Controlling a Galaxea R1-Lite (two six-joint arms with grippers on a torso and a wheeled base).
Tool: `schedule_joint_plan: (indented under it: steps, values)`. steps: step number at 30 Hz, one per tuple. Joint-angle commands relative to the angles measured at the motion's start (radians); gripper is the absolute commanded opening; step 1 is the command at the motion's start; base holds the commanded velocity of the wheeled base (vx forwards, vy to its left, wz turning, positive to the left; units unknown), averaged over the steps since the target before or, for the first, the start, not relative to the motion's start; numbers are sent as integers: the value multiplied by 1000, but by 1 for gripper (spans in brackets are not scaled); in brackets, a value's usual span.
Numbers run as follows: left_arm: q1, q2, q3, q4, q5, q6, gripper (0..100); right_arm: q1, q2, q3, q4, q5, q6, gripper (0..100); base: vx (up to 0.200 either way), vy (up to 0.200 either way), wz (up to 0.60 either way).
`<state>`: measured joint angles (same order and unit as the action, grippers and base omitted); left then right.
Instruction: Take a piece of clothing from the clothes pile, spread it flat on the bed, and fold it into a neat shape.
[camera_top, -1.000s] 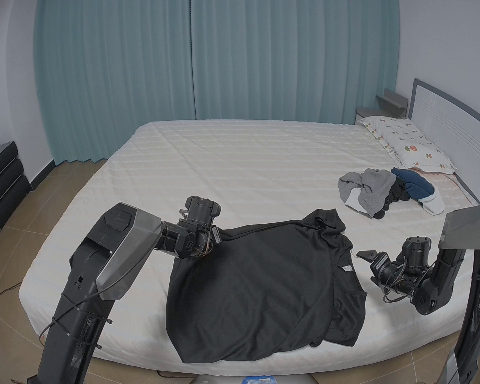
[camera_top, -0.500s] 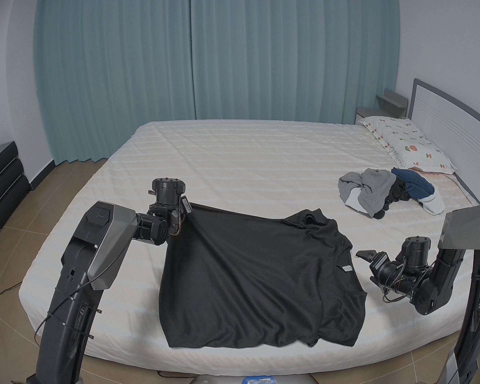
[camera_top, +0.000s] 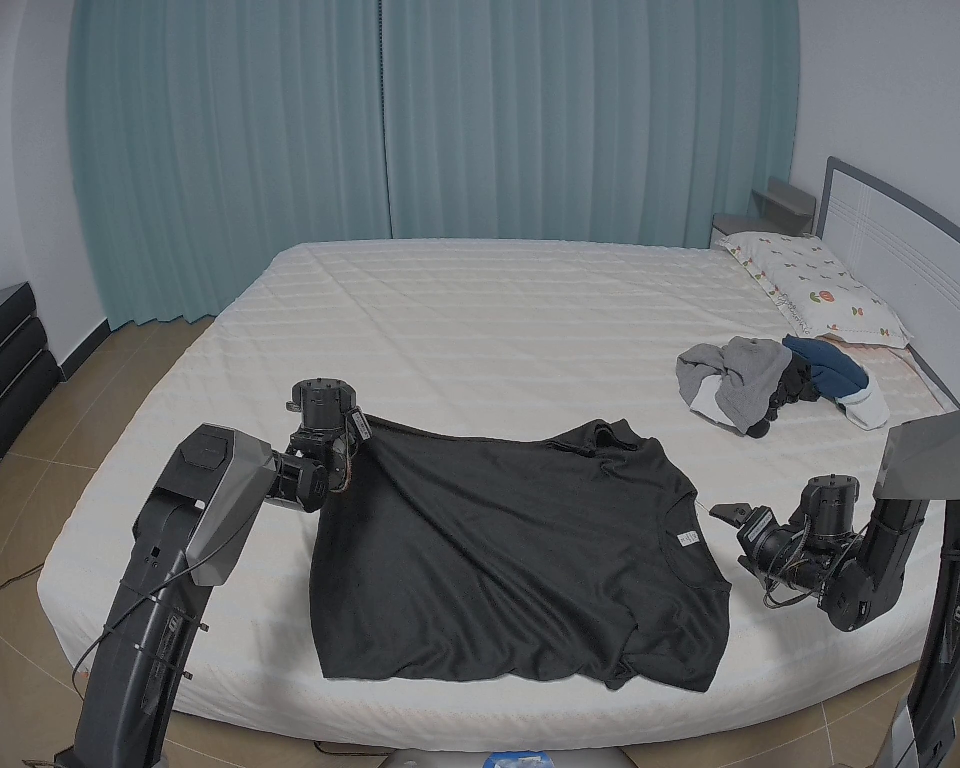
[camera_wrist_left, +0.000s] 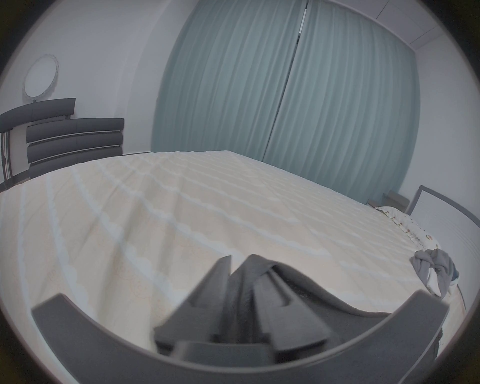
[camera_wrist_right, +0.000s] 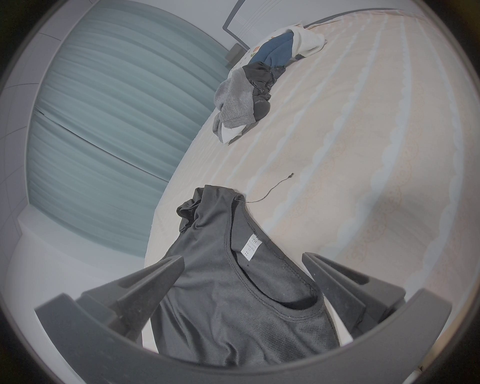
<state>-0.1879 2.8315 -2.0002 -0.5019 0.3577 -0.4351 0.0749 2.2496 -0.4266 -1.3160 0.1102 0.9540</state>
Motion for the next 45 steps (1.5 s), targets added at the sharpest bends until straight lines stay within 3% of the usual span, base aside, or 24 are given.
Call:
schedule_joint_plan:
  steps: [1, 8, 9, 14, 20, 26, 33, 37, 41, 45]
  values:
    - [7, 16, 0, 10, 3, -1, 100, 3, 2, 0, 0, 0, 0, 100, 0, 0, 0]
    - [19, -34, 57, 85, 3, -56, 100, 2, 2, 3, 0, 0, 0, 100, 0, 0, 0]
    - [21, -89, 118, 95, -19, -108, 100, 2, 2, 5, 0, 0, 0, 100, 0, 0, 0]
    - [27, -244, 340, 79, -155, -131, 100, 5, 1, 9, -2, 0, 0, 100, 0, 0, 0]
    - [41, -368, 472, 75, -177, -163, 100, 5, 1, 11, 0, 2, 0, 100, 0, 0, 0]
    - [45, -508, 695, 71, -258, -169, 100, 6, -4, 12, 0, 2, 0, 100, 0, 0, 0]
    - [-5, -616, 985, -55, -304, -312, 100, 6, -4, 40, -60, 0, -8, 100, 0, 0, 0]
    - [-44, -649, 1123, -141, -321, -335, 100, 14, 1, 60, -100, 0, -9, 100, -100, 0, 0]
    - [-73, -676, 1206, -162, -321, -359, 100, 14, 1, 60, -100, 0, -9, 100, -200, 0, 0]
    - [-134, -725, 1310, -182, -315, -455, 100, 16, 2, 60, -100, 2, -9, 100, 0, 0, 0]
